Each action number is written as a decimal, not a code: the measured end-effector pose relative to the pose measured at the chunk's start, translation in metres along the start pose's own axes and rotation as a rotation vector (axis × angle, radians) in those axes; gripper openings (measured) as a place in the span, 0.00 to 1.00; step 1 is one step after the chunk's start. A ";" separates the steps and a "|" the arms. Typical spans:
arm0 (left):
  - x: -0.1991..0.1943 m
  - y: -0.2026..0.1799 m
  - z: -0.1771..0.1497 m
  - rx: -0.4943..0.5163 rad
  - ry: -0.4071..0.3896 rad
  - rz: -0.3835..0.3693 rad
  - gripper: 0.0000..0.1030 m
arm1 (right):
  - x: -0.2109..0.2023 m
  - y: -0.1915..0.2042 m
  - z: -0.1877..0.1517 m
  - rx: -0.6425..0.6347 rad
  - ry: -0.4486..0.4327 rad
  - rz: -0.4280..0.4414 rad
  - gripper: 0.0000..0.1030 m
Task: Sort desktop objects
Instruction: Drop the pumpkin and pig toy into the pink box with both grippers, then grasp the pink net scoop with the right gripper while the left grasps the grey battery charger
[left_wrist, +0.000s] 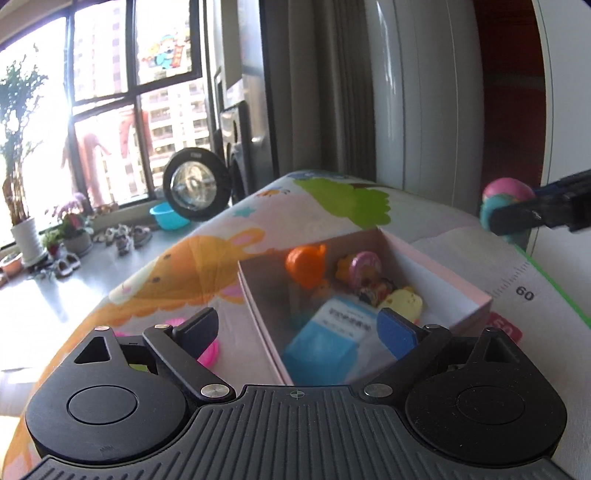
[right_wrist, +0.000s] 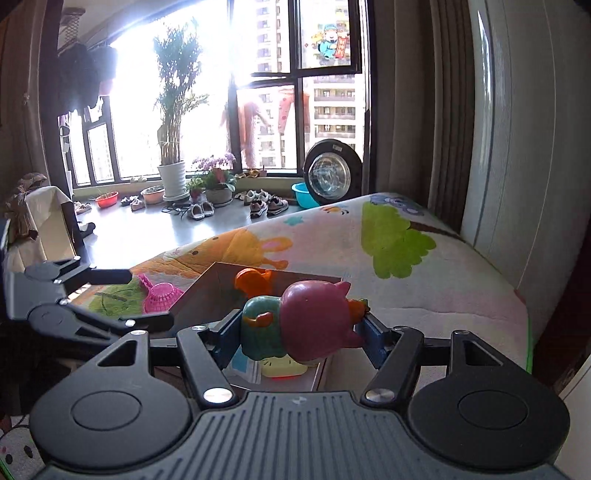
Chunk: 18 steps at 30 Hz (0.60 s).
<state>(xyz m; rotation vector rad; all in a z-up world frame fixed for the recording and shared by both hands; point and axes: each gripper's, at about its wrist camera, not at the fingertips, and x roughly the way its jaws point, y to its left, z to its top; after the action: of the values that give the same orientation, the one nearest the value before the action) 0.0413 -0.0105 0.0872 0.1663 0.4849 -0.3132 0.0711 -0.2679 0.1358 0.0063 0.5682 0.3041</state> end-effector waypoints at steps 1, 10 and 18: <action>-0.005 0.000 -0.010 -0.004 0.011 0.002 0.94 | 0.011 0.000 0.002 0.020 0.027 0.017 0.65; -0.038 0.039 -0.076 -0.053 0.079 0.157 0.97 | 0.070 0.013 0.014 0.098 0.211 0.065 0.71; -0.050 0.095 -0.095 -0.219 0.097 0.319 0.98 | 0.090 0.074 0.046 -0.027 0.197 0.085 0.79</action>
<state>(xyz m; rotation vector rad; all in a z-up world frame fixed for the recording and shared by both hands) -0.0096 0.1135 0.0360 0.0439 0.5757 0.0605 0.1467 -0.1680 0.1340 -0.0260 0.7605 0.3983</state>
